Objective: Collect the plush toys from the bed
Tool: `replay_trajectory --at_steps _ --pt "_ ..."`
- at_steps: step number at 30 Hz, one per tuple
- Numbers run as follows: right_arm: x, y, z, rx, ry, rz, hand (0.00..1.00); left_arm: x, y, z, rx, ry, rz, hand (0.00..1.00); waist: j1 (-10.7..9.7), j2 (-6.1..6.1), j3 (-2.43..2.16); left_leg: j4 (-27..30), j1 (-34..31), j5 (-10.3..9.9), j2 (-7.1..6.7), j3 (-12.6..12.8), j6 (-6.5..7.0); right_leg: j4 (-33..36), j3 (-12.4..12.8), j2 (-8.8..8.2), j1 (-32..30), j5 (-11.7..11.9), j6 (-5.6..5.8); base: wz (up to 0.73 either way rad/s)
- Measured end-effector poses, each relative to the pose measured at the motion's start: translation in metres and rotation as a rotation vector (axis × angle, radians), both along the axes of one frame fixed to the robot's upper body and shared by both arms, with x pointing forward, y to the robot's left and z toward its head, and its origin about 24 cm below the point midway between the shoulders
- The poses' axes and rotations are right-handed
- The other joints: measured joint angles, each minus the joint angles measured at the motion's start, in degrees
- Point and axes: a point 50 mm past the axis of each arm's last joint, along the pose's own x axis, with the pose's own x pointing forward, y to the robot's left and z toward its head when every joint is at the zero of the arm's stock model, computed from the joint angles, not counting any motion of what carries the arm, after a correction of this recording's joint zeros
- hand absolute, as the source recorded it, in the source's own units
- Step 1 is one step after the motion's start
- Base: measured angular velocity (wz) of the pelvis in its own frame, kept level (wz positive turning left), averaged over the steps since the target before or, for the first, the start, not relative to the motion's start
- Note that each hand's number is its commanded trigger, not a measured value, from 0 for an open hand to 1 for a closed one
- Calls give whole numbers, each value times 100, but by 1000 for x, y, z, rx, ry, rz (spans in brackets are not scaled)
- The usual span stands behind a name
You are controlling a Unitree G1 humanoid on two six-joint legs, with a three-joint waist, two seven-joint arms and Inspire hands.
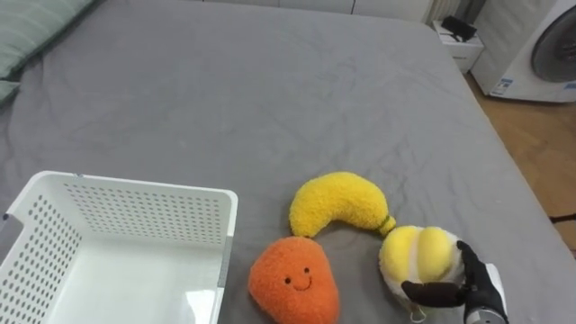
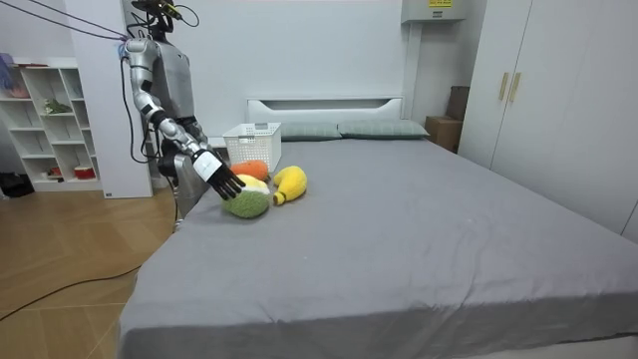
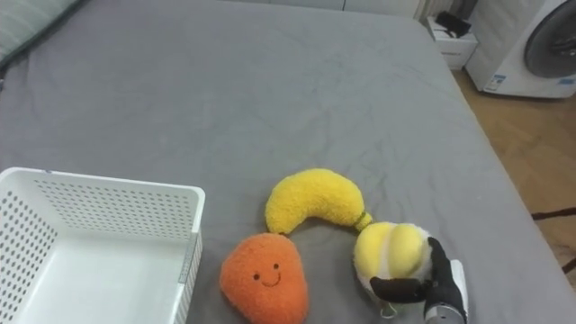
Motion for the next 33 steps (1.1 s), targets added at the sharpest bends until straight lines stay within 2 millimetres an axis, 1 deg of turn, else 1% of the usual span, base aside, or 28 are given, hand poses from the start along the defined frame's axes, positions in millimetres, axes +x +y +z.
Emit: replay_trajectory --at_steps 8,11,16,22,29,33 --pt "-3 -4 -2 -45 22 -4 0 0 2 1 -7 -5 5 0 -1 -26 3 0 -21 0 -4 -29 0 -1 -28 -6 4 -1 1 1" --pt "-2 -5 -3 -62 31 -25 0 1 2 1 -6 -10 3 0 -20 -26 6 6 -53 1 -14 -104 1 -7 -104 -19 14 -3 5 12" --pt "2 -10 0 -76 12 -65 0 1 2 1 -5 -13 2 0 2 14 29 14 -83 1 -16 -130 1 -19 -125 -21 7 -5 7 2" --pt "8 -12 0 -23 -8 -141 0 3 2 1 -4 -19 2 0 0 37 36 53 -81 1 -17 -138 1 -17 -134 -22 9 -5 7 0" --pt "7 -13 -2 8 -13 -203 0 4 2 1 18 -27 0 0 24 86 27 64 -92 1 -17 -183 1 -4 -208 -32 21 -4 5 2" --pt "6 -14 -2 2 -15 -239 0 1 1 1 31 -24 0 0 30 116 35 87 -73 0 -25 -256 1 -13 -238 -38 76 -4 5 8"
